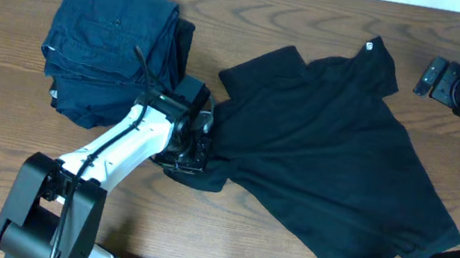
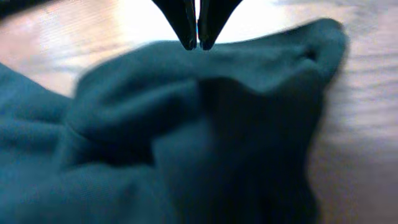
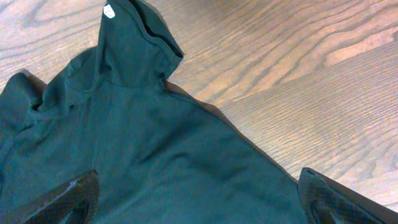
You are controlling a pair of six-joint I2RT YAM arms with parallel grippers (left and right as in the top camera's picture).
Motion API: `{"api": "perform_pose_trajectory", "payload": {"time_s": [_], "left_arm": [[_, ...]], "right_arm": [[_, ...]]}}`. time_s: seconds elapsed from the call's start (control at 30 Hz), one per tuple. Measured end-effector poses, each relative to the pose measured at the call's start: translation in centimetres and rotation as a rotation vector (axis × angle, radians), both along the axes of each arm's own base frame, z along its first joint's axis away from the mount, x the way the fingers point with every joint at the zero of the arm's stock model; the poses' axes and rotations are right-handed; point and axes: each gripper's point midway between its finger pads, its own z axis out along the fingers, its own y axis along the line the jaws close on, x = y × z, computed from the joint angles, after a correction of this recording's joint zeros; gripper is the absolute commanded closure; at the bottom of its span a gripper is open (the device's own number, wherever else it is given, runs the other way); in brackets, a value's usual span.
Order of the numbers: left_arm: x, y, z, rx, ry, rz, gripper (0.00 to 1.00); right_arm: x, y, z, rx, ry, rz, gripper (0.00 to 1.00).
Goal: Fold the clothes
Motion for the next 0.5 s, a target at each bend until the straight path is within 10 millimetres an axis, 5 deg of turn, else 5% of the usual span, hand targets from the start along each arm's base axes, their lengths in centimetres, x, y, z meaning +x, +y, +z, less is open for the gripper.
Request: {"api": "perform_pose_trajectory", "payload": {"time_s": [0.3,0.5], "left_arm": [[3.2,0.9,-0.6,0.073,-0.136,0.011,0.94],[4.1,0.8,-3.0,0.095,-0.129,0.011,0.94]], "right_arm": [[0.0,0.0,0.0,0.000,0.000,0.000,0.01],[0.0,0.0,0.0,0.000,0.000,0.000,0.01]]}}
